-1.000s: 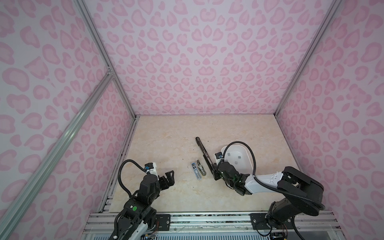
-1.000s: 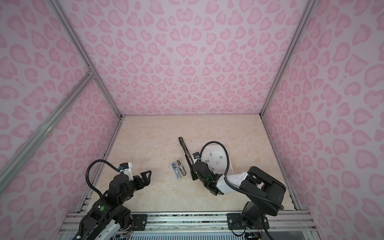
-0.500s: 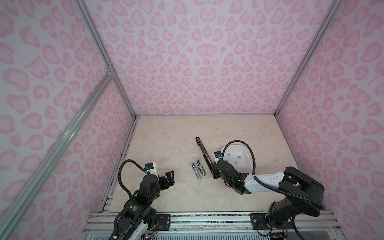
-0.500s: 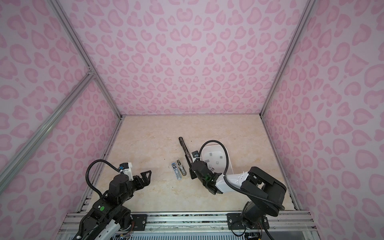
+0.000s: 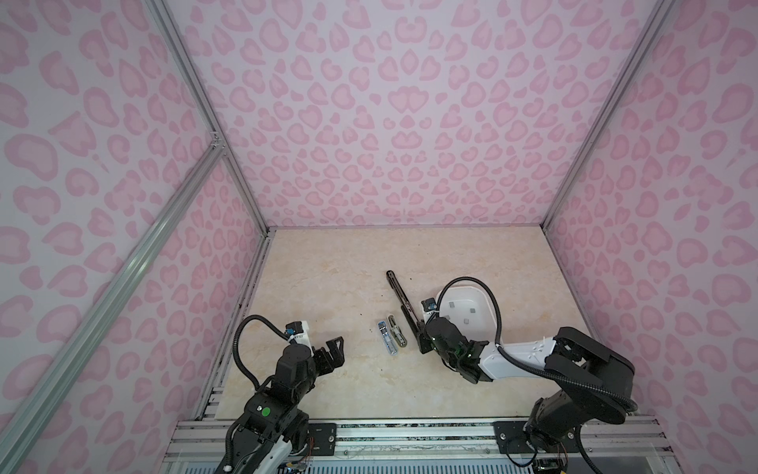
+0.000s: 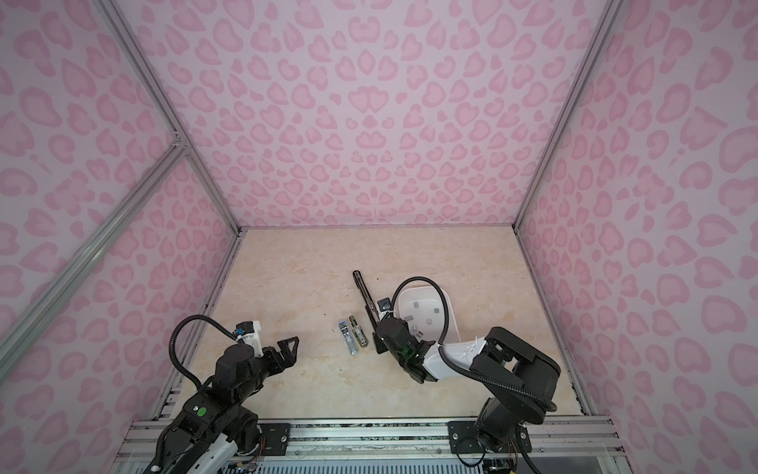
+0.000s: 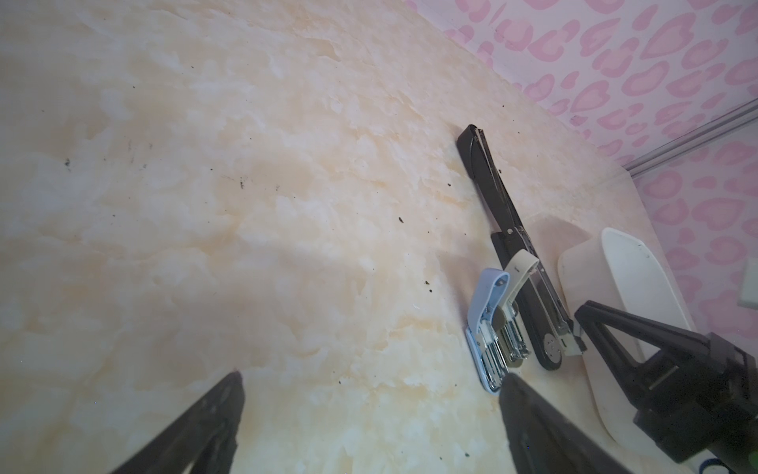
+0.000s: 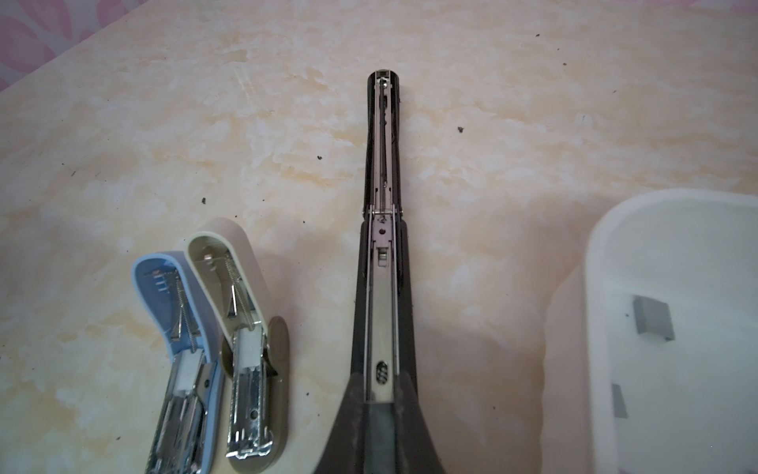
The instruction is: Load the staples into the stapler
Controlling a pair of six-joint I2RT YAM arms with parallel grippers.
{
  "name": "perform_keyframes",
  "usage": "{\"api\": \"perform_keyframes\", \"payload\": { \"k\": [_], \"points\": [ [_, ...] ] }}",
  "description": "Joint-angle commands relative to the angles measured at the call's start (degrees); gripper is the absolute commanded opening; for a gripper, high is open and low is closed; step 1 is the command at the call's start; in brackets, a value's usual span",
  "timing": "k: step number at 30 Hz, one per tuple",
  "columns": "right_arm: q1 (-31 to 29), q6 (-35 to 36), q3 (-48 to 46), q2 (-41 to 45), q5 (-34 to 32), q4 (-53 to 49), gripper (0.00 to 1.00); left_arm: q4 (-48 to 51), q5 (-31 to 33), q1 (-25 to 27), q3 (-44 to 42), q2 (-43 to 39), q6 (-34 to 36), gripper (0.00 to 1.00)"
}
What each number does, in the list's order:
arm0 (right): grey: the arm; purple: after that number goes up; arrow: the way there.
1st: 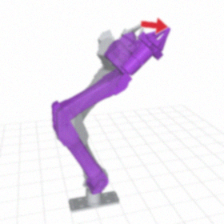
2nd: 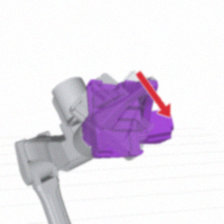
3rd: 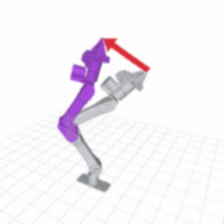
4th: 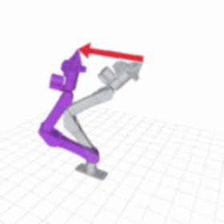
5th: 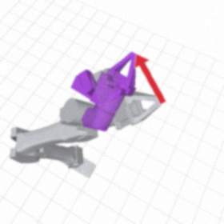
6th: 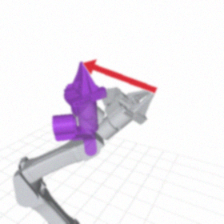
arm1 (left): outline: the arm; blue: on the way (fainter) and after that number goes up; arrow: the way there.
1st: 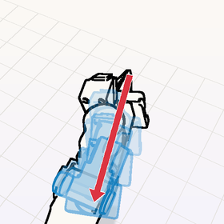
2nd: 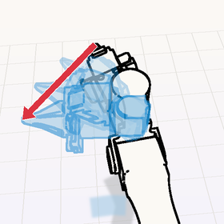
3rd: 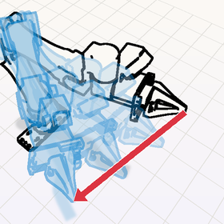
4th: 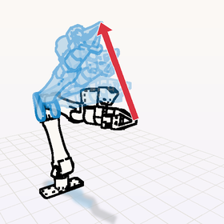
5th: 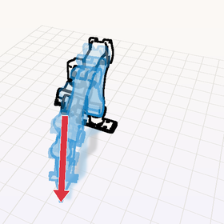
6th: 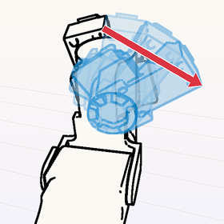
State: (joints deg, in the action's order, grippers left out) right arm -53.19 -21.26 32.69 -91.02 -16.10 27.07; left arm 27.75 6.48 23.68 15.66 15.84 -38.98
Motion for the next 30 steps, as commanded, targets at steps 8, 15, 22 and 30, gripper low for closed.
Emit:
{"api": "perform_keyframes", "payload": {
  "k": [8, 15, 22, 30],
  "points": [
    [0.0, -0.2, 0.1, -0.8, -0.3, 0.2, 0.10, -0.3, 0.6, 0.0, -0.1, -0.1, -0.1, 0.98],
    [0.0, -0.6, -0.3, -0.8, -0.3, 0.4, 0.09, -0.3, 0.6, 0.0, -0.1, -0.1, -0.1, 0.98],
    [-0.5, -1.3, -1.1, 0.0, -0.2, -0.6, 0.09, -0.3, 0.7, 0.0, -0.1, -0.1, -0.1, 0.98],
    [-1.1, -2.3, -1.6, 1.5, -0.5, -3.7, 0.09, -0.3, 0.6, 0.0, -0.1, -0.1, -0.1, 0.98]
  ]
}}
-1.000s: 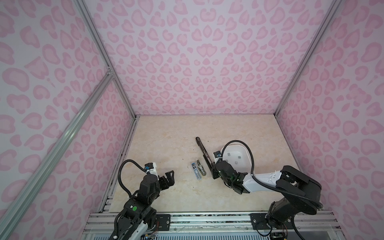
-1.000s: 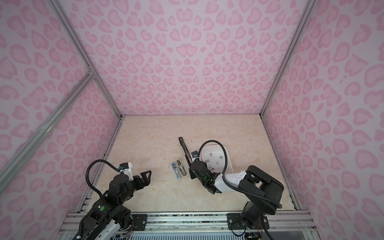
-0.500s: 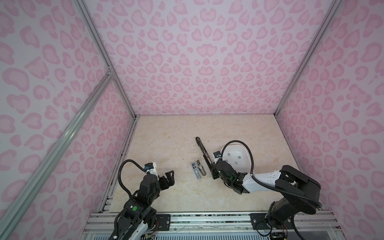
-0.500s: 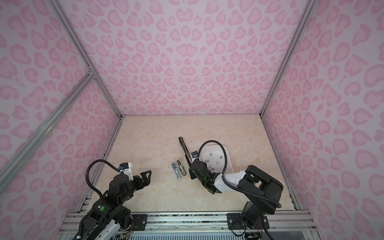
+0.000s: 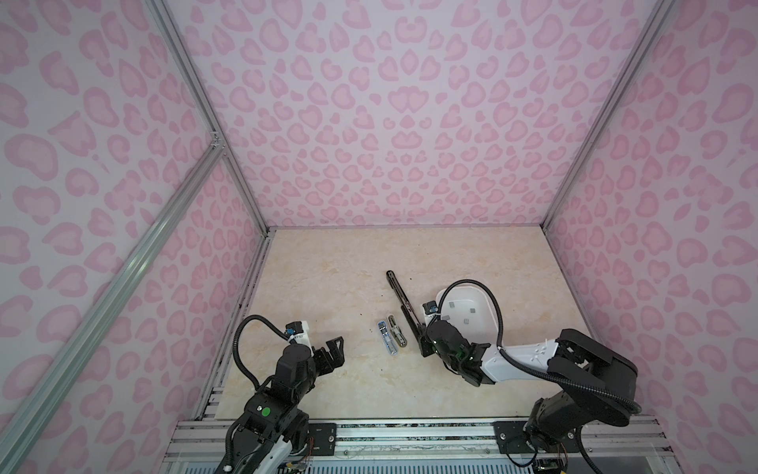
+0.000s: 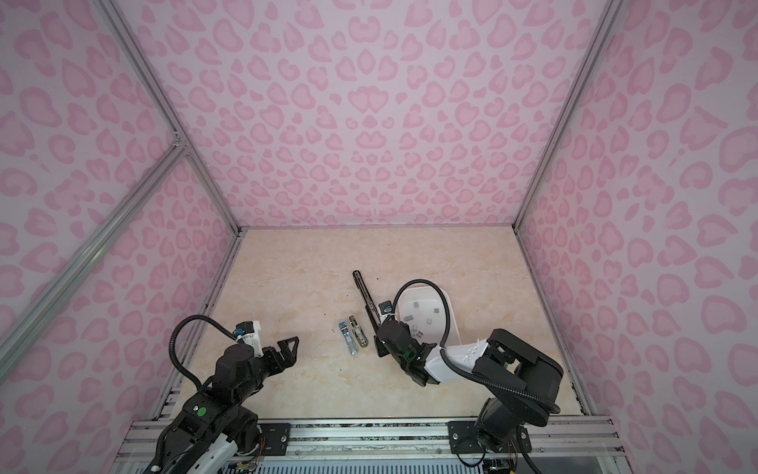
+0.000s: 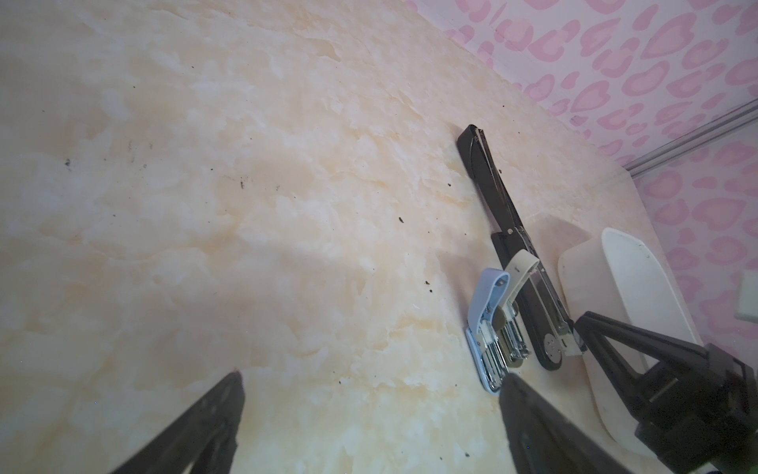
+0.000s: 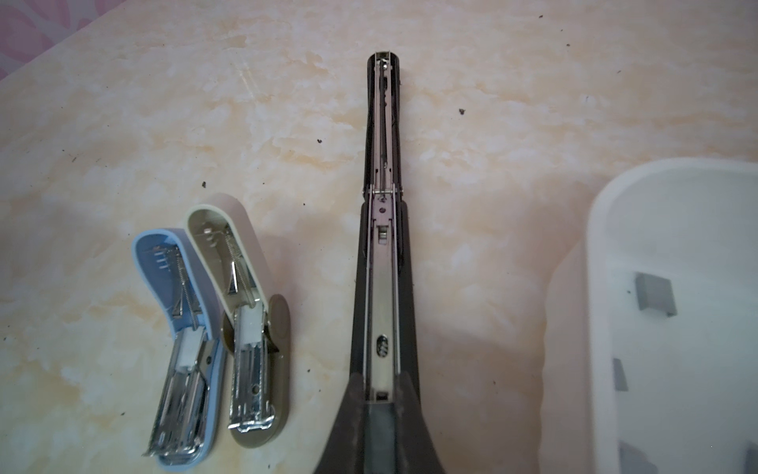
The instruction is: Load the staples into the stapler
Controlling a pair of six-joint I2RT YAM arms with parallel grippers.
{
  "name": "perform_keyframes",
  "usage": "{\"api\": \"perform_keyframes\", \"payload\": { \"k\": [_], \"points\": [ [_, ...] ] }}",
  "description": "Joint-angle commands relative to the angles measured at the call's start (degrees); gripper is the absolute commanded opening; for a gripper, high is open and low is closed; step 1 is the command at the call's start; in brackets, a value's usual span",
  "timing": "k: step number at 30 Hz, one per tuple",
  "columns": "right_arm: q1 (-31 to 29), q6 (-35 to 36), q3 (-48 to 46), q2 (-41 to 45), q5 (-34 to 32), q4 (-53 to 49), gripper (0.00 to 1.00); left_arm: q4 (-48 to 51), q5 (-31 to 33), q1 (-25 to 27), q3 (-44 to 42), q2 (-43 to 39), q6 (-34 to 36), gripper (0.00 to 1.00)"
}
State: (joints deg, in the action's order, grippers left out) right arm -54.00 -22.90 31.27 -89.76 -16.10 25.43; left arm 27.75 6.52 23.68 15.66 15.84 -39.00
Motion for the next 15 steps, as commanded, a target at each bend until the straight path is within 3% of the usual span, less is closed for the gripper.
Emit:
{"api": "perform_keyframes", "payload": {
  "k": [1, 8, 15],
  "points": [
    [-0.3, -0.7, -0.1, 0.3, -0.5, -2.4, 0.09, -0.3, 0.6, 0.0, -0.1, -0.1, -0.1, 0.98],
    [-0.6, -1.2, 0.5, -0.3, -1.0, -3.9, 0.11, -0.3, 0.6, 0.0, -0.2, -0.3, -0.1, 0.98],
    [-0.5, -1.1, 1.6, -0.5, -1.0, -4.5, 0.20, -0.3, 0.7, 0.0, -0.2, -0.1, -0.1, 0.98]
  ]
}}
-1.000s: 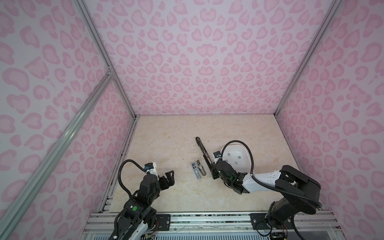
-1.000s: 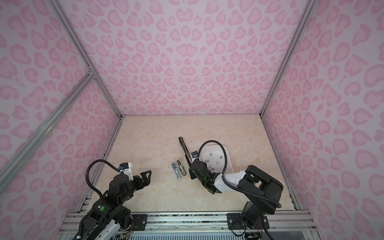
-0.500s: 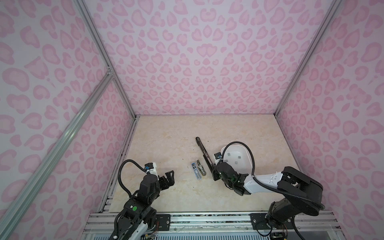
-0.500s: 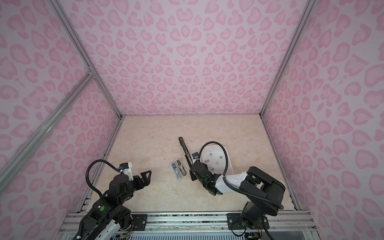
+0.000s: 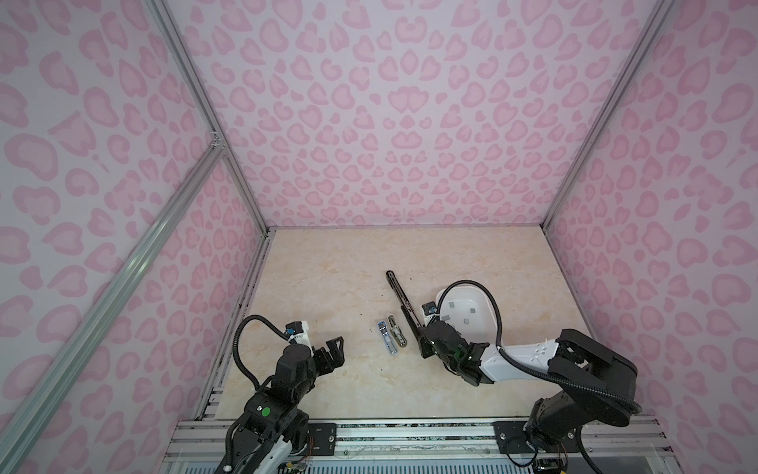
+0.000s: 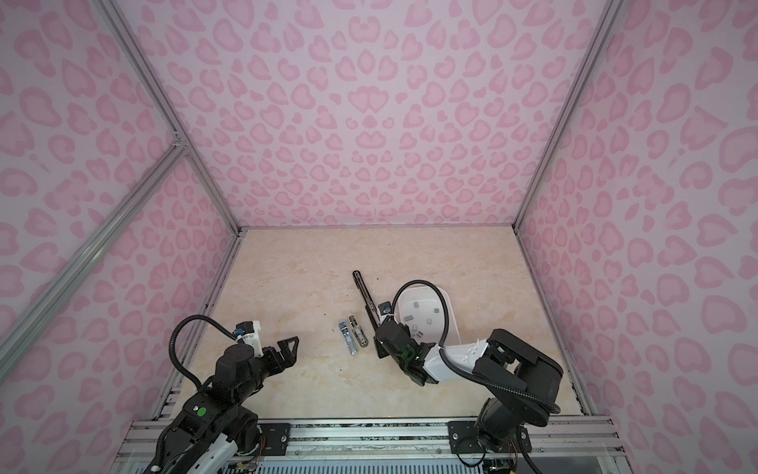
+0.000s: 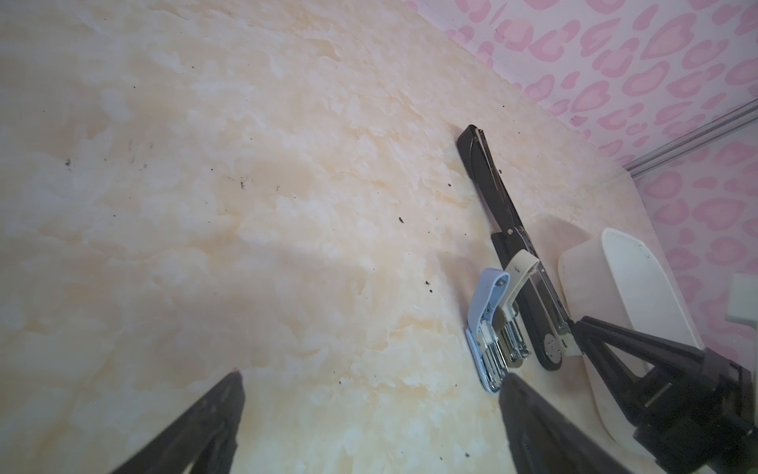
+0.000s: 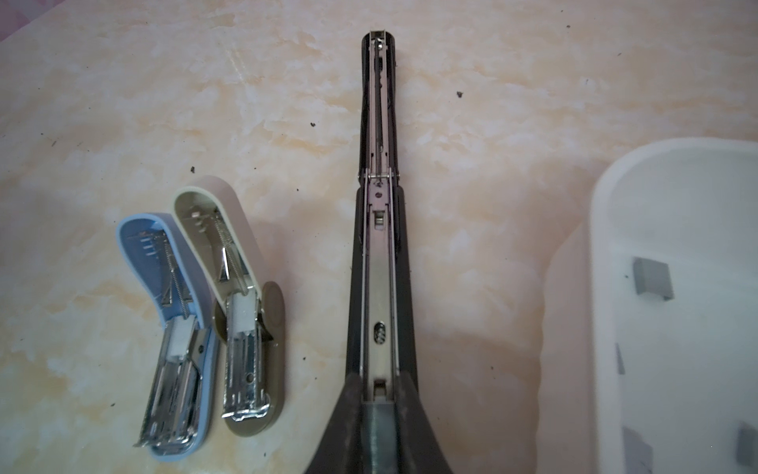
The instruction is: Load the staples into the stapler
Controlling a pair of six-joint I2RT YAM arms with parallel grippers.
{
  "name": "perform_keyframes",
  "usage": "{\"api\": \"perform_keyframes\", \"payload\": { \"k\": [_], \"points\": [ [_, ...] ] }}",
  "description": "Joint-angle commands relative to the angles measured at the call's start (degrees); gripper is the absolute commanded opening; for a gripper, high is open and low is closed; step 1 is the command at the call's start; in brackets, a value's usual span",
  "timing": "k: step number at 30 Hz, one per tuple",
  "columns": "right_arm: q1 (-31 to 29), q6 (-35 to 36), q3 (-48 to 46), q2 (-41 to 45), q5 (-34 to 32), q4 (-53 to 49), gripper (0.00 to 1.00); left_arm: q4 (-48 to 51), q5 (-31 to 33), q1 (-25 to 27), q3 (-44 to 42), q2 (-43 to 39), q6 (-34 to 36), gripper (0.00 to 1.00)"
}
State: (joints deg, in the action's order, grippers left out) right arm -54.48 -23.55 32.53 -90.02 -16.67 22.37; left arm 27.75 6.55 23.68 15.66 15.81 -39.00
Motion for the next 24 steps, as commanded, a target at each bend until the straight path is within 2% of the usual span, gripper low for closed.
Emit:
{"api": "perform_keyframes", "payload": {
  "k": [1, 6, 8, 15, 21, 24],
  "points": [
    [-0.1, -0.4, 0.4, 0.0, -0.5, -1.5, 0.21, -0.3, 0.7, 0.0, -0.1, -0.1, -0.1, 0.98],
    [-0.1, 0.0, -0.1, 2.4, -1.1, -2.2, 0.34, -0.3, 0.6, 0.0, -0.1, -0.1, -0.1, 0.98],
    [-0.1, 0.2, -0.5, 4.0, -1.3, -2.2, 0.36, -0.2, 0.6, 0.0, -0.1, -0.2, -0.1, 0.98],
    [-0.2, 0.1, -0.6, 13.1, -4.0, -8.1, 0.30, -0.3, 0.5, 0.0, -0.1, -0.4, -0.1, 0.98],
    [0.2, -6.1, -0.4, 25.7, -16.0, -23.8, 0.28, -0.2, 0.4, 0.1, -0.3, -0.8, 0.0, 0.98],
    [2.7, -9.7, -2.4, 30.8, -19.4, -28.5, 0.28, -0.1, 0.4, 0.1, -0.2, -0.8, 0.0, 0.98]
  ]
}}
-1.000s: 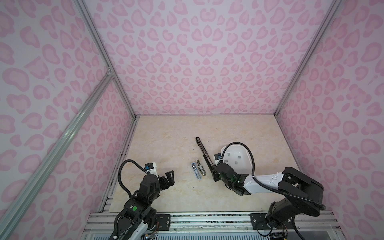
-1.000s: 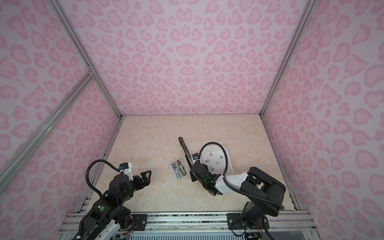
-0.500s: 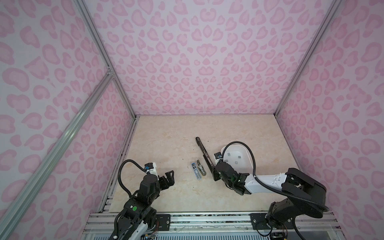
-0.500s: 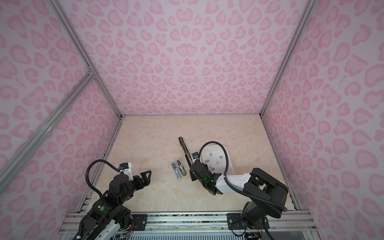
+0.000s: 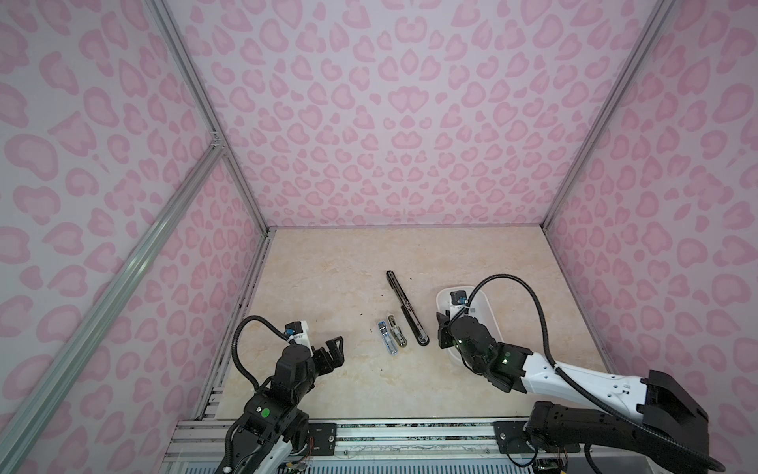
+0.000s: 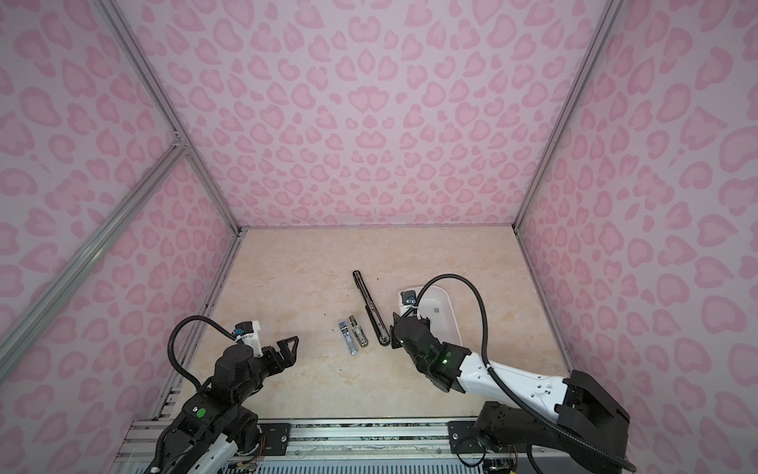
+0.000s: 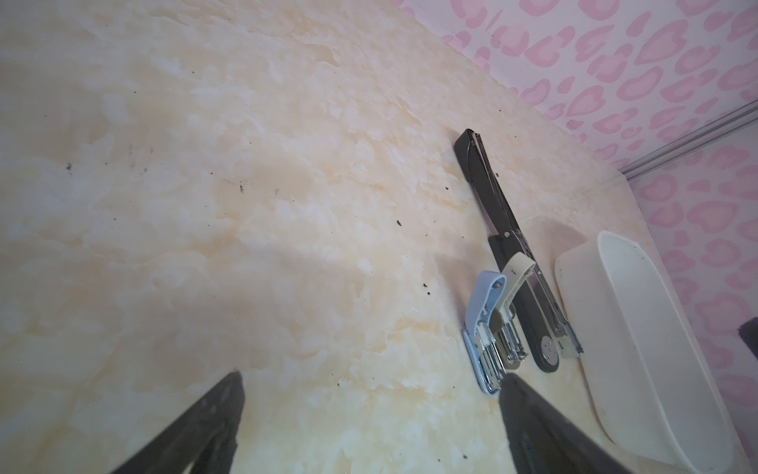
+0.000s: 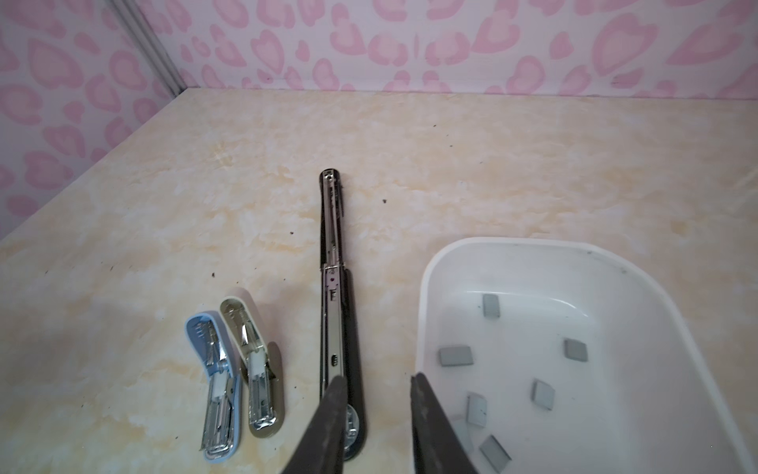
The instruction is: Load the staples into the stapler
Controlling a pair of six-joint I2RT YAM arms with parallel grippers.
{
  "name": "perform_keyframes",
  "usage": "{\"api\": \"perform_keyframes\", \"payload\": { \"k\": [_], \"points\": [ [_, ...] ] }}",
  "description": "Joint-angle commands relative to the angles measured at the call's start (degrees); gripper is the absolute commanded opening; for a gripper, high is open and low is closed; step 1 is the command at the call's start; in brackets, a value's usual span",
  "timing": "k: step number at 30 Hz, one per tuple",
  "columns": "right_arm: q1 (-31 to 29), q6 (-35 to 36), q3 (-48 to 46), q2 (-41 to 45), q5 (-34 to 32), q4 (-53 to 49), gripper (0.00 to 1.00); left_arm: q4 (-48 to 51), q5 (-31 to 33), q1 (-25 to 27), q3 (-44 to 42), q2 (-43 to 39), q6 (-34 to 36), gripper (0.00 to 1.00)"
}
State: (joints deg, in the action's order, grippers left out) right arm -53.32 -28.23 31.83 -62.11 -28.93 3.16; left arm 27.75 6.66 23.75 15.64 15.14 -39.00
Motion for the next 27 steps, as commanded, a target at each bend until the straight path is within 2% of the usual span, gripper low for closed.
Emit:
{"api": "perform_keyframes", "payload": {
  "k": [1, 6, 10, 20, 27],
  "points": [
    [3.2, -5.0, -2.5, 4.2, -6.2, -9.5, 0.28, -0.1, 0.3, 0.0, -0.2, -0.2, 0.0, 0.98],
    [15.2, -4.8, -5.4, 6.1, 5.8, -9.0, 0.29, -0.1, 0.7, 0.0, -0.2, 0.1, -0.1, 0.98],
    [22.0, -2.5, -3.9, -0.8, 14.2, -6.1, 0.29, -0.2, 1.3, 0.1, 0.0, 0.8, -0.2, 0.98],
    [26.1, 5.5, 13.8, -27.9, 23.6, -9.6, 0.30, -1.2, 3.0, 0.0, 0.9, 5.3, -0.1, 0.98],
    [25.4, 6.9, 17.5, -35.3, 24.0, -8.1, 0.36, -2.0, 3.0, 0.1, 1.3, 8.3, 0.1, 0.98]
  ]
}}
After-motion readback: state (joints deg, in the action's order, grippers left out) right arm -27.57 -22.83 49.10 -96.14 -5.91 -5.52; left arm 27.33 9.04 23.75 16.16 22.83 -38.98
